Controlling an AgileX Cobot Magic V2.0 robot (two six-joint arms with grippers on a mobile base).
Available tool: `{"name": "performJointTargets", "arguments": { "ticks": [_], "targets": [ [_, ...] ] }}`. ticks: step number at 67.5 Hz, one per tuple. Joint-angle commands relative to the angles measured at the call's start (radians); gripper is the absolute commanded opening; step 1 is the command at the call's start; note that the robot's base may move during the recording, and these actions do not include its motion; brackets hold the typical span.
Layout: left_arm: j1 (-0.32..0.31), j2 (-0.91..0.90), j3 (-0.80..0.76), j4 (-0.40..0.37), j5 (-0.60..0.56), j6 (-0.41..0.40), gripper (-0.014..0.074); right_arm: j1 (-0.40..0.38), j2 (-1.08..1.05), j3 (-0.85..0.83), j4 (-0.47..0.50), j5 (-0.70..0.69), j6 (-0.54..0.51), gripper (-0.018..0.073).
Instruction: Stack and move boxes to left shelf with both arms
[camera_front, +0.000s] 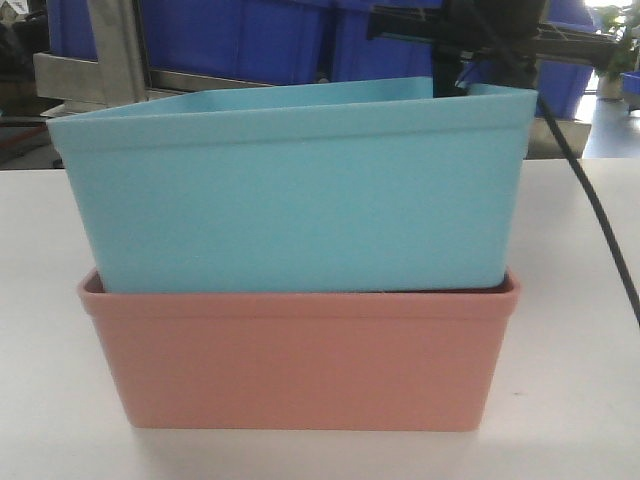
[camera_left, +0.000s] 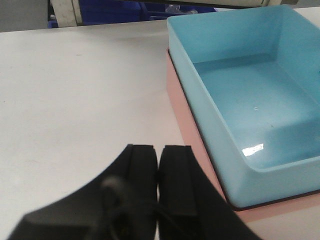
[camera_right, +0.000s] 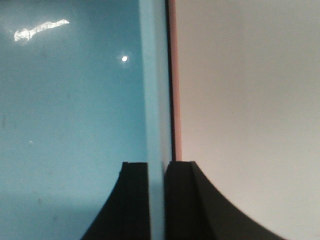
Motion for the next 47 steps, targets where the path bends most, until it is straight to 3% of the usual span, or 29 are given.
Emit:
{"name": "performJointTargets", "arguments": {
  "ticks": [1, 24, 32, 44, 47],
  "targets": [
    [-0.008, 0.004, -0.029, -0.002, -0.070, 0.002, -0.0007, -0.002, -0.040, -0.034, 0.018, -0.051, 0.000, 0.0057],
    [-0.008, 0.004, -0.029, -0.002, -0.070, 0.002, -0.0007, -0.002, -0.004, -0.034, -0.001, -0.032, 0.000, 0.0099],
    [-0.008, 0.004, -0.029, -0.002, -0.070, 0.002, -0.0007, -0.002, -0.004, -0.034, -0.009, -0.025, 0.000, 0.0253],
    [-0.008, 0.004, -0.029, -0.002, -0.070, 0.002, -0.0007, -0.002, -0.012, -0.034, -0.013, -0.005, -0.006, 0.0608],
    [-0.008, 0.004, -0.029, -0.002, -0.070, 0.002, -0.0007, -0.002, -0.022, -0.034, -0.021, 0.003, -0.024, 0.0639]
  ]
}}
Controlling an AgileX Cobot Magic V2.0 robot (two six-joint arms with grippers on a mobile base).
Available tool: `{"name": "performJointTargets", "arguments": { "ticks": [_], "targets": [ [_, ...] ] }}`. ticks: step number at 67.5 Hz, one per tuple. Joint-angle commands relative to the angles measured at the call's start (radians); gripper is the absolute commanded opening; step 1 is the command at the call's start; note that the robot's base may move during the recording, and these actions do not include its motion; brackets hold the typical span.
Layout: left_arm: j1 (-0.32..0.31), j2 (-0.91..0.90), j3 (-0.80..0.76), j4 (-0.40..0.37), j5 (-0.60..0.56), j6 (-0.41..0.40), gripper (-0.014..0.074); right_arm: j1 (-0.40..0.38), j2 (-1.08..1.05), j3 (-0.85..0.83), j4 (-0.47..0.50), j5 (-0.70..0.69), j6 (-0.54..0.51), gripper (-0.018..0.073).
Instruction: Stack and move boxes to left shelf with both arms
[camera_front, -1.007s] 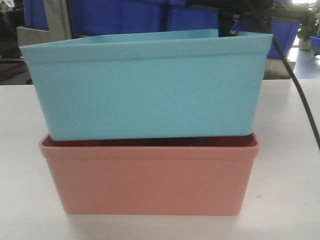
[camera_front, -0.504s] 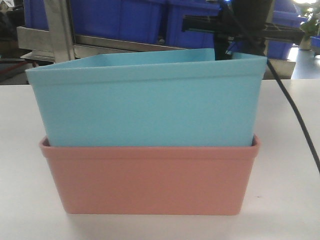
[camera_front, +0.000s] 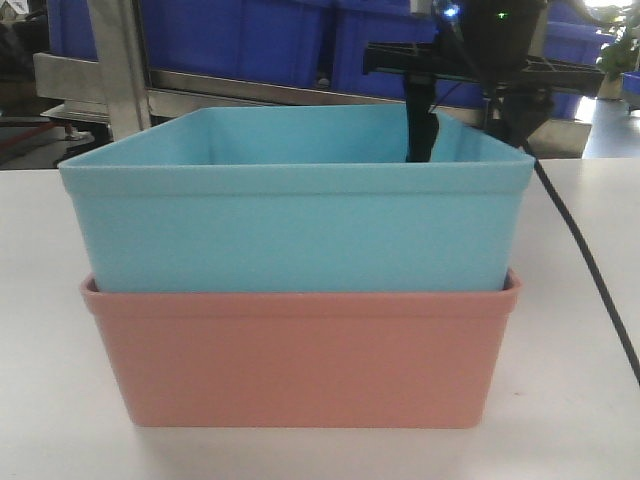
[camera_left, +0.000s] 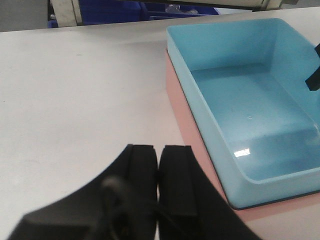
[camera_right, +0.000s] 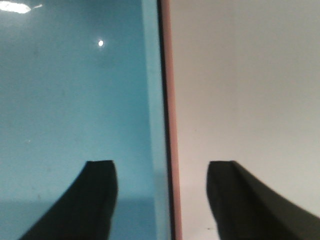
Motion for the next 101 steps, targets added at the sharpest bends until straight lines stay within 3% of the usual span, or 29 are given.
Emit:
{"name": "performJointTargets", "arguments": {
  "ticks": [1, 17, 30, 37, 47, 55, 63, 74, 91, 101],
  "targets": [
    [-0.008, 0.004, -0.029, -0.002, -0.070, 0.002, -0.0007, -0.002, -0.074, -0.032, -0.021, -0.002, -0.027, 0.0633],
    [-0.008, 0.004, -0.029, -0.002, -0.070, 0.002, -0.0007, -0.002, -0.185, -0.032, -0.115, -0.003, -0.033, 0.0625],
    [-0.008, 0.008, -0.029, -0.002, -0.070, 0.002, 0.0013, -0.002, -0.287, -0.032, -0.138, 0.008, -0.075, 0.0625],
    [-0.008, 0.036, -0.052, -0.002, -0.059, 0.002, 0.0087, -0.002, -0.324, -0.032, -0.157, 0.015, -0.102, 0.0625],
    [-0.008, 0.127, -0.137, -0.018, -0.009, 0.002, 0.0298, -0.002, -0.338, -0.032, -0.157, 0.014, -0.168, 0.0625],
    [-0.008, 0.225, -0.219, -0.025, 0.014, 0.002, 0.0412, -0.002, -0.336, -0.032, -0.158, -0.004, -0.207, 0.0625],
    [-0.008, 0.355, -0.307, -0.094, 0.047, 0.002, 0.0482, -0.002, -0.332, -0.030, -0.163, -0.035, -0.207, 0.0625],
    [-0.008, 0.550, -0.444, -0.182, 0.134, 0.002, 0.0505, -0.002, -0.294, -0.029, -0.159, -0.037, -0.207, 0.0625],
    [-0.008, 0.863, -0.725, -0.175, 0.341, 0.002, 0.0505, -0.002, -0.213, -0.029, -0.095, -0.045, -0.207, 0.0625],
    [-0.008, 1.000, -0.843, -0.175, 0.394, -0.008, 0.0504, -0.002, -0.166, -0.029, -0.081, -0.057, -0.207, 0.0625]
  ]
}}
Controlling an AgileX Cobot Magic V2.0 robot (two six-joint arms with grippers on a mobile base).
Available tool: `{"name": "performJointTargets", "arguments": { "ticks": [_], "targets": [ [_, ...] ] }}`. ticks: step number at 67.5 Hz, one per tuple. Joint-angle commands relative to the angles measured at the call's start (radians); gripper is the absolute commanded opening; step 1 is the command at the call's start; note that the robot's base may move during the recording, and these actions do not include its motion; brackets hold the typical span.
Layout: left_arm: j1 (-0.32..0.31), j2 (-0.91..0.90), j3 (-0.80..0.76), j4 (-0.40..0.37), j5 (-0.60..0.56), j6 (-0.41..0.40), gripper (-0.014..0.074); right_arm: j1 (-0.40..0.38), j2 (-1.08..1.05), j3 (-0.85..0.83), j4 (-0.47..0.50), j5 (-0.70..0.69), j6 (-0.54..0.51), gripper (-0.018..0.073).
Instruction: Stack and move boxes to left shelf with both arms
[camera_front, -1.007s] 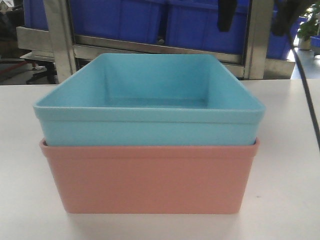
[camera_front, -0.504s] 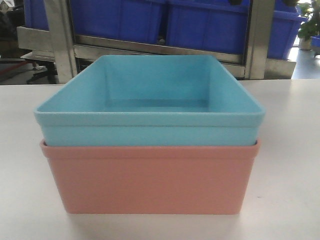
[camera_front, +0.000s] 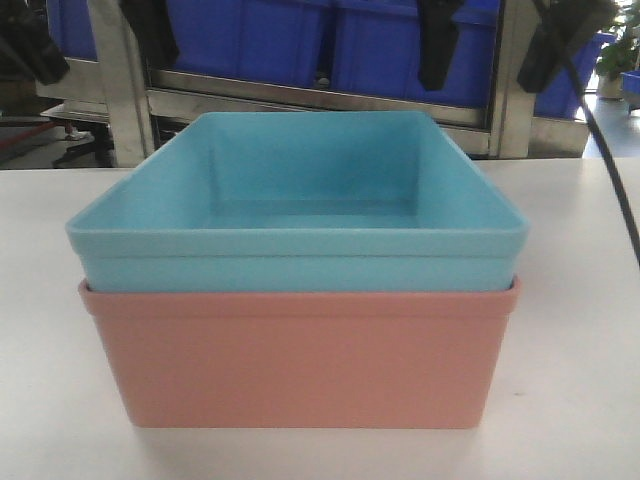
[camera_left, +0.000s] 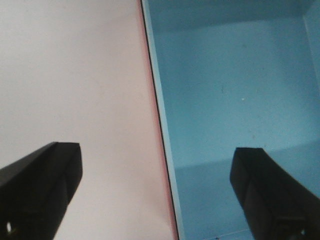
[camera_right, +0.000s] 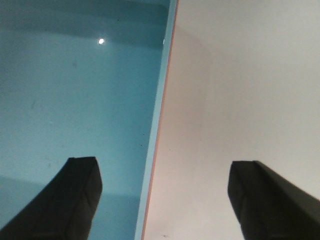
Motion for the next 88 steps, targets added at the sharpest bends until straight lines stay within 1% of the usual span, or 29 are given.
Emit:
{"name": "performJointTargets", "arguments": {
  "ticks": [1, 8, 21, 29, 45, 60, 75, 88],
  "targets": [
    [-0.008, 0.028, -0.087, -0.006, 0.005, -0.008, 0.0504, -0.002, -0.019, -0.029, 0.001, -0.048, -0.012, 0.0625],
    [-0.008, 0.100, -0.126, -0.003, 0.015, -0.008, 0.0504, -0.002, 0.014, -0.029, 0.010, -0.049, -0.012, 0.0625],
    [-0.008, 0.192, -0.126, 0.002, -0.006, -0.015, 0.0504, -0.002, 0.080, -0.029, 0.022, -0.059, -0.012, 0.0625],
    [-0.008, 0.230, -0.126, 0.002, -0.030, -0.039, 0.0504, -0.002, 0.120, -0.029, 0.028, -0.061, -0.012, 0.0625],
    [-0.015, 0.274, -0.126, 0.005, -0.067, -0.039, 0.0503, -0.002, 0.188, -0.028, 0.048, -0.063, -0.012, 0.0625],
    [-0.031, 0.294, -0.126, 0.006, -0.116, -0.039, 0.0503, -0.002, 0.206, 0.008, 0.054, -0.126, -0.012, 0.0625],
    [-0.031, 0.335, -0.125, 0.006, -0.118, -0.039, 0.0503, -0.002, 0.206, 0.063, 0.054, -0.182, -0.012, 0.0625],
    [-0.037, 0.367, -0.125, 0.004, -0.120, -0.039, 0.0503, -0.002, 0.207, 0.071, 0.054, -0.197, -0.012, 0.0625]
  ]
}}
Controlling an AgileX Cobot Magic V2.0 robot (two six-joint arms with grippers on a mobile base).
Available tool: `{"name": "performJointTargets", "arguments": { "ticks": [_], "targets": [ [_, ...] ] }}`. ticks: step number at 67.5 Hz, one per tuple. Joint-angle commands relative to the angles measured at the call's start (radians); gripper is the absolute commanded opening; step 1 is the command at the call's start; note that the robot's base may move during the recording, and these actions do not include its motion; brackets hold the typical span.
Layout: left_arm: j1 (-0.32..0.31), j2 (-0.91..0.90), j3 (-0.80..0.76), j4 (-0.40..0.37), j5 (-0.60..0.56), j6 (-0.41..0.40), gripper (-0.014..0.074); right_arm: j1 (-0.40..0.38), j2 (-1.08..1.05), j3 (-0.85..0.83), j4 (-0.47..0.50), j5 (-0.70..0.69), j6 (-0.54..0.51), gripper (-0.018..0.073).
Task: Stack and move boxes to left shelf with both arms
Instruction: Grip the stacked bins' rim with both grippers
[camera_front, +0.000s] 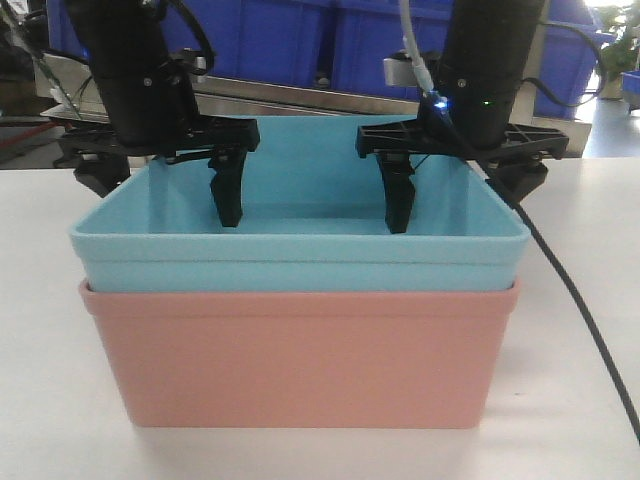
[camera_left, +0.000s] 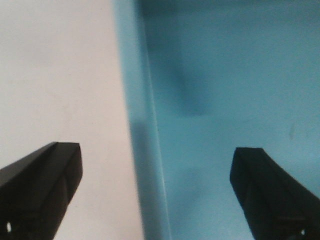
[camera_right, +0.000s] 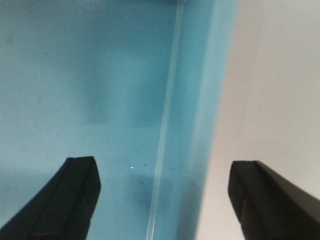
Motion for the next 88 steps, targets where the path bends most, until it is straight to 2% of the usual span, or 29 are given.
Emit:
{"name": "performJointTargets", "arguments": {
  "ticks": [1, 13, 18, 31, 38, 40, 51, 88],
  "targets": [
    [-0.011, -0.026, -0.024, -0.005, -0.026, -0.011, 0.0503, -0.002, -0.038, -0.006, 0.000, -0.026, -0.012, 0.0625],
    [-0.011, -0.025, -0.024, -0.005, -0.024, -0.011, 0.0479, -0.002, -0.020, -0.006, 0.000, -0.010, -0.012, 0.0622],
    [-0.011, -0.025, -0.024, -0.005, -0.019, -0.011, 0.0430, -0.002, -0.011, -0.006, 0.000, 0.005, -0.012, 0.0574],
    [-0.011, -0.025, -0.024, -0.016, 0.006, -0.011, 0.0207, -0.002, -0.007, -0.006, 0.000, 0.020, -0.012, 0.0230],
    [-0.011, -0.025, -0.024, -0.028, 0.029, -0.014, 0.0020, -0.002, -0.007, -0.006, 0.010, 0.021, -0.012, 0.0050],
    [-0.011, -0.025, -0.024, -0.035, 0.031, -0.014, -0.0018, -0.002, -0.007, -0.006, 0.016, 0.021, -0.012, 0.0050],
    [-0.011, -0.025, -0.024, -0.078, 0.024, -0.014, -0.0001, -0.002, -0.007, -0.007, 0.038, 0.021, -0.012, 0.0052],
    [-0.011, -0.084, -0.086, -0.074, 0.055, -0.014, -0.0001, -0.002, -0.104, -0.022, 0.061, -0.027, -0.012, 0.0052]
  ]
}}
